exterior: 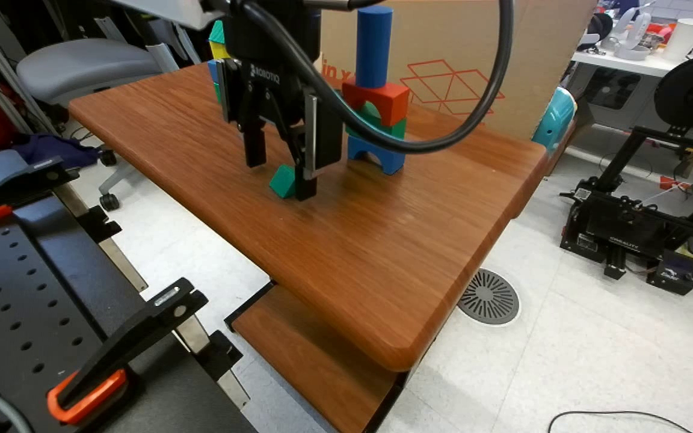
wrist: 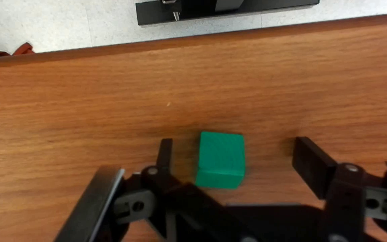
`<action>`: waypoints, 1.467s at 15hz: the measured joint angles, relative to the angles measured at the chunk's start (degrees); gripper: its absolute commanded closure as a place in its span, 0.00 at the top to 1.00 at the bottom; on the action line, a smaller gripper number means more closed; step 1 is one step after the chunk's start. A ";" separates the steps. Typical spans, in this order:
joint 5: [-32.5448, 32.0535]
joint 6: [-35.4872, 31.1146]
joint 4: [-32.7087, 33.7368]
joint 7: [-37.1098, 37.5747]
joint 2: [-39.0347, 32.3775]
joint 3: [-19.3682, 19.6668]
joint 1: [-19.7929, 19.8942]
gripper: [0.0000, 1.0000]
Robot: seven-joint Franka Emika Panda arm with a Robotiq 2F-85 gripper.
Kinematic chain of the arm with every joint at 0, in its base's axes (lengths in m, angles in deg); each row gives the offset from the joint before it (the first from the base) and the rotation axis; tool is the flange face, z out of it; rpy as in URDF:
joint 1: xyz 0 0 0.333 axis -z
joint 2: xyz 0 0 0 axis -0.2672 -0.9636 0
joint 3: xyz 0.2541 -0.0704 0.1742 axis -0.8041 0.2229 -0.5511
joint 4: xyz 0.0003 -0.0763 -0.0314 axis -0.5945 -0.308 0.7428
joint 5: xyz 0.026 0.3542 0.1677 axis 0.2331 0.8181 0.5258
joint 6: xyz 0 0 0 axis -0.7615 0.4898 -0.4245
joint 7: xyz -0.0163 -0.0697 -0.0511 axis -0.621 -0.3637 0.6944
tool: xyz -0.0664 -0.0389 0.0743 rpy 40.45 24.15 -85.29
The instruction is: Put the triangular cube on the table on top of the cylindrical block
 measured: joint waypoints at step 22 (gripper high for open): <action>4.64 0.10 -10.11 -2.87 16.28 0.26 0.97 0.08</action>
